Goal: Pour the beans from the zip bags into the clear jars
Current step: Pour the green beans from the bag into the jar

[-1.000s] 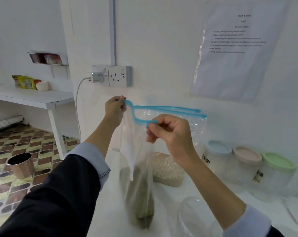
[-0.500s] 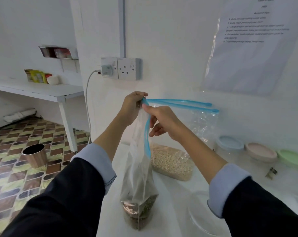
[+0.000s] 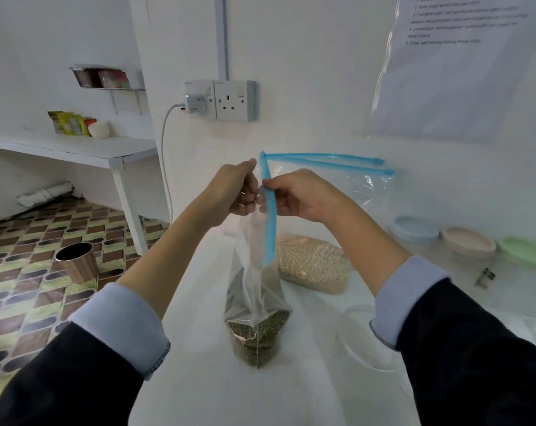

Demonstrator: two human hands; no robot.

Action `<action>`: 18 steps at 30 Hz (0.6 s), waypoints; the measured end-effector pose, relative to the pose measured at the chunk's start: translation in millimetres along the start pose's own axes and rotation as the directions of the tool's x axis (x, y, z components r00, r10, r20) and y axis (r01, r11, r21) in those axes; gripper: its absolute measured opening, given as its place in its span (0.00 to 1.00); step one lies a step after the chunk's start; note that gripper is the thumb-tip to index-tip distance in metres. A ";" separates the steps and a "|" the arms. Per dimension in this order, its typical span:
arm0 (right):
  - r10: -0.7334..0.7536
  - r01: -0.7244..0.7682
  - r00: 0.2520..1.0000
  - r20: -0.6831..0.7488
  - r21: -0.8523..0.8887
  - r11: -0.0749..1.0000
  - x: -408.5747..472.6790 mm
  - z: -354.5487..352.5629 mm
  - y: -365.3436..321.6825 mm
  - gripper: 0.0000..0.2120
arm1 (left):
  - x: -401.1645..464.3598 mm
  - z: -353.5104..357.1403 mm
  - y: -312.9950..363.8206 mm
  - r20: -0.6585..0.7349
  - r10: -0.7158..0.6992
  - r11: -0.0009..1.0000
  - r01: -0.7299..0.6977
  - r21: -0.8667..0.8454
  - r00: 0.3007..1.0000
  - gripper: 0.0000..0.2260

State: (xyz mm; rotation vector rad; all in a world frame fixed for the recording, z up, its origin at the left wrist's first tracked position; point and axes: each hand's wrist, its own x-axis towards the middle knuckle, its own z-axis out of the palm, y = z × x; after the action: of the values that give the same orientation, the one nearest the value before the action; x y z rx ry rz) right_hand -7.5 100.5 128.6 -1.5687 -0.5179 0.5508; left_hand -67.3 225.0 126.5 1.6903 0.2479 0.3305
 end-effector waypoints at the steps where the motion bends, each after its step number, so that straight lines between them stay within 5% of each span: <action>1: -0.008 0.008 1.000 -0.027 -0.010 1.000 0.3 0.5 1.5 0.05 | -1.8 0.2 -0.1 0.007 -0.012 0.999 0.012 -0.030 1.000 0.22; 6: -0.026 0.030 0.995 -0.094 0.036 0.999 -0.2 2.4 9.4 0.09 | -5.7 1.0 -3.6 0.059 -0.024 0.999 0.025 -0.020 0.998 0.19; 11: 0.003 -0.021 0.998 0.055 0.319 0.947 0.7 -0.8 16.5 0.06 | -8.4 -0.2 -9.7 0.135 0.040 0.973 -0.069 0.222 0.990 0.14; 14: 0.007 -0.049 0.994 0.109 0.389 0.920 -1.8 -3.0 14.5 0.07 | -6.5 -3.9 -5.6 0.154 0.010 0.986 -0.035 0.165 0.988 0.08; 18: -0.035 -0.013 0.993 0.116 0.387 0.922 -3.9 -4.6 11.0 0.08 | -6.8 -4.2 -1.2 0.194 0.016 0.983 -0.050 0.174 0.981 0.17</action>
State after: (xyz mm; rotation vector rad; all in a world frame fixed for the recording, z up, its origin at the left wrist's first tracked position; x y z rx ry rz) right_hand -7.7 93.8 118.1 -1.1582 -0.4751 0.6972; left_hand -75.1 226.7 125.3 1.8912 0.1086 0.1715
